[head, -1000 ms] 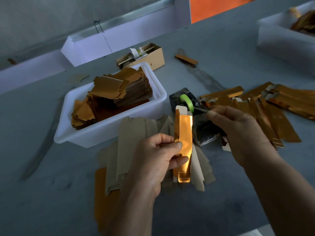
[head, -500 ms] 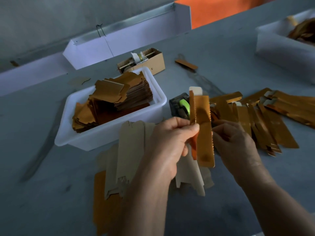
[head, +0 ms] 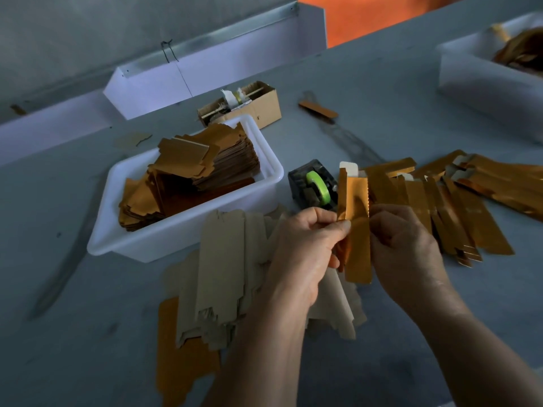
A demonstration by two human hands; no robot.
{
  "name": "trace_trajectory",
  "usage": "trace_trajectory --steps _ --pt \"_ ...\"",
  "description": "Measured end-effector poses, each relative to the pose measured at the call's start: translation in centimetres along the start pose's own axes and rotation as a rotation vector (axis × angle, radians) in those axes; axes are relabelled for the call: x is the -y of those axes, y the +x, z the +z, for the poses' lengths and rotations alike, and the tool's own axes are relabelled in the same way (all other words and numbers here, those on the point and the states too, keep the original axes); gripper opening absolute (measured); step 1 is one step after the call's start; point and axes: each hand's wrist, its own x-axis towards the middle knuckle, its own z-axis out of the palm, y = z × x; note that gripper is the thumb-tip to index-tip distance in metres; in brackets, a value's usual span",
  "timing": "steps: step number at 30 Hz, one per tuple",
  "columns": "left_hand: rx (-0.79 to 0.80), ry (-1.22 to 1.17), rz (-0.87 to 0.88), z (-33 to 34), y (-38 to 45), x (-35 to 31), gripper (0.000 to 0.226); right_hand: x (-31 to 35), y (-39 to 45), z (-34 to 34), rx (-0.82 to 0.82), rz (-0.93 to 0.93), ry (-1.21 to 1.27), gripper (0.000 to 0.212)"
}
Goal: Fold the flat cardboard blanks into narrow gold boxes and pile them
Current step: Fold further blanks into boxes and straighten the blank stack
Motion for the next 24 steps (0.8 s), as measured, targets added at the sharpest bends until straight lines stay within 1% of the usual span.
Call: trace_trajectory --steps 2,3,7,9,11,12,14,15,17,21,24 --pt "-0.018 0.015 0.001 0.1 0.1 0.0 0.005 -0.1 0.0 0.0 0.003 -0.034 -0.118 0.011" --pt "-0.024 0.028 0.001 0.1 0.1 0.0 0.005 -0.2 -0.2 -0.2 0.016 -0.031 -0.136 0.011" --pt "0.005 -0.023 -0.054 -0.1 0.1 -0.5 0.004 -0.3 -0.8 -2.2 -0.02 -0.02 -0.053 0.007" --pt "0.01 -0.051 -0.068 -0.3 0.1 -0.9 0.007 0.0 -0.8 -3.6 0.004 0.016 0.1 0.01" --pt "0.029 -0.088 -0.083 -0.5 -0.1 -1.3 0.01 1.2 -0.8 -4.9 0.091 0.055 0.376 0.009" --pt "0.049 -0.129 -0.1 -0.7 -0.3 -1.5 0.01 1.8 -0.8 -5.3 0.15 0.042 0.469 0.006" --pt "0.094 -0.217 -0.146 -1.1 -0.9 -1.7 0.012 2.6 -0.9 -5.6 0.275 -0.017 0.526 0.01" --pt "0.11 -0.234 -0.163 -1.4 -1.2 -1.7 0.012 2.8 -0.9 -5.5 0.326 -0.045 0.521 0.012" --pt "0.131 -0.216 -0.181 -1.9 -1.6 -1.5 0.011 2.9 -0.9 -5.1 0.374 -0.084 0.494 0.013" --pt "0.157 -0.189 -0.19 -2.3 -2.3 -1.1 0.012 2.8 -1.2 -4.4 0.392 -0.122 0.372 0.025" --pt "0.162 -0.168 -0.182 -2.3 -2.6 -1.0 0.008 2.8 -1.4 -4.1 0.378 -0.136 0.242 0.047"
